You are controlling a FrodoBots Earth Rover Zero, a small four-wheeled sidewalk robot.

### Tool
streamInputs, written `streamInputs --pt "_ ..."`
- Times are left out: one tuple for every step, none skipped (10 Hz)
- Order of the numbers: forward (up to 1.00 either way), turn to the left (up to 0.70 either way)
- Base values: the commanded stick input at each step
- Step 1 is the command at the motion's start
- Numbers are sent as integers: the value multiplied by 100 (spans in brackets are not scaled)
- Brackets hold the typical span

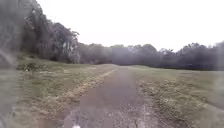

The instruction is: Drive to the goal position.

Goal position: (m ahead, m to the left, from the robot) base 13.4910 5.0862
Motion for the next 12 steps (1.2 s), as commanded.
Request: streamInputs --pt "45 0" --pt "45 0" --pt "45 0" --pt "45 0" --pt "45 0" --pt "45 0" --pt "45 -1" --pt "45 -3" --pt "45 -16" --pt "45 -27" --pt "45 -27" --pt "45 -27"
